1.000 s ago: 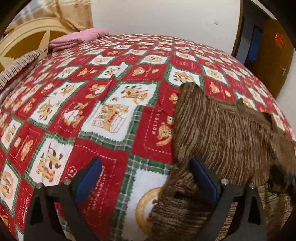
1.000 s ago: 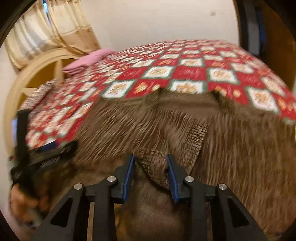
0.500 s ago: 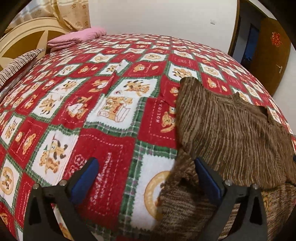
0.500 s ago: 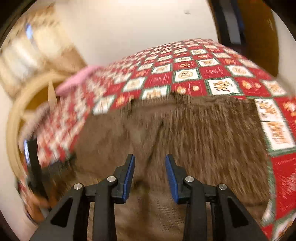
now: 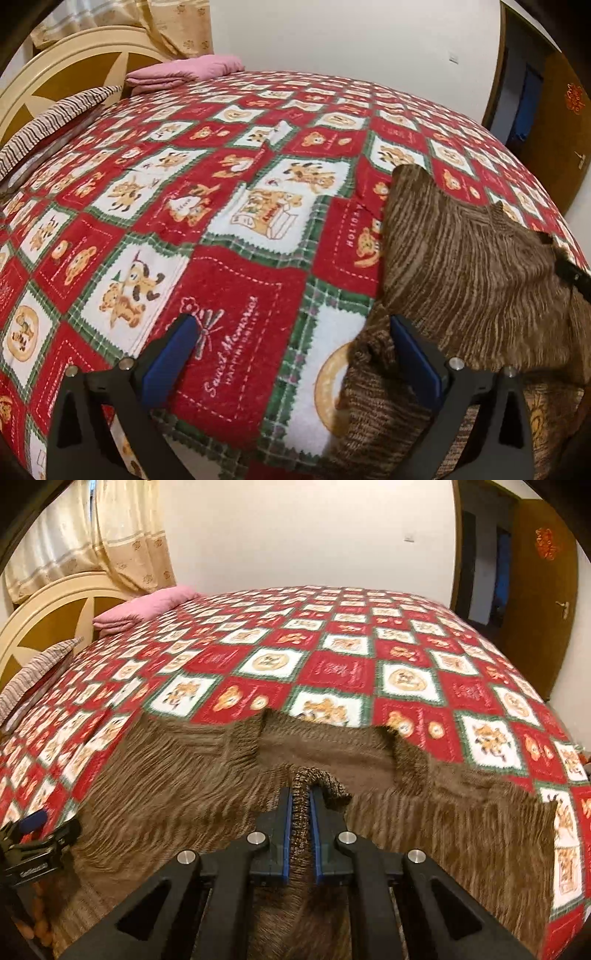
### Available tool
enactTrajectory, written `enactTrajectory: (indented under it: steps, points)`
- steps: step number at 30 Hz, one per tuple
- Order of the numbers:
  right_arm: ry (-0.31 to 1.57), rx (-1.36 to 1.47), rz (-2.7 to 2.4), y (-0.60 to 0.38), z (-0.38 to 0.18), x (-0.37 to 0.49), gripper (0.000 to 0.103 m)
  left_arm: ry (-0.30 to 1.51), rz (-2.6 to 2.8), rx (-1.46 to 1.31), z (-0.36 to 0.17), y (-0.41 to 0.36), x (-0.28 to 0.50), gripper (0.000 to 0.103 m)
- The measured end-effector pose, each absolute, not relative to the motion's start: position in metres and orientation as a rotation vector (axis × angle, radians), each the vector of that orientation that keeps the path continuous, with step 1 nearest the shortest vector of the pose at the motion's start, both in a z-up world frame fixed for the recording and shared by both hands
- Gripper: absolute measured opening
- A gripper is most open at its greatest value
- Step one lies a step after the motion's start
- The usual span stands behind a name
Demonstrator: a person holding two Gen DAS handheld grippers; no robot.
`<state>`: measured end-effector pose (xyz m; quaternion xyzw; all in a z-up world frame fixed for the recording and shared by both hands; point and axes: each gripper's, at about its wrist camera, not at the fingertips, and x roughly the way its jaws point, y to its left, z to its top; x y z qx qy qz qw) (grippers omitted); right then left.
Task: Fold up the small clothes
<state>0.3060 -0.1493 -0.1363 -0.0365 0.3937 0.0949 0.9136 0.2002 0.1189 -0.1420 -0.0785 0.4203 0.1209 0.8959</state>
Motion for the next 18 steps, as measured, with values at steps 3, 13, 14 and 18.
enactTrajectory:
  steps: [3,13,14,18]
  points:
    - [0.855,-0.051,0.209,-0.156,-0.147,0.313,0.01,0.873,0.254,-0.148,-0.142,0.117,0.201,0.103]
    - [0.804,0.095,0.276,-0.171,-0.102,0.242,0.034,0.875,0.235,-0.154,-0.143,0.117,0.201,0.103]
    - [0.804,0.092,0.309,-0.163,-0.101,0.238,0.034,0.874,0.233,-0.156,-0.143,0.118,0.201,0.103]
    - [0.902,0.069,0.414,-0.13,-0.123,0.233,0.034,0.873,0.201,-0.183,-0.143,0.122,0.198,0.103]
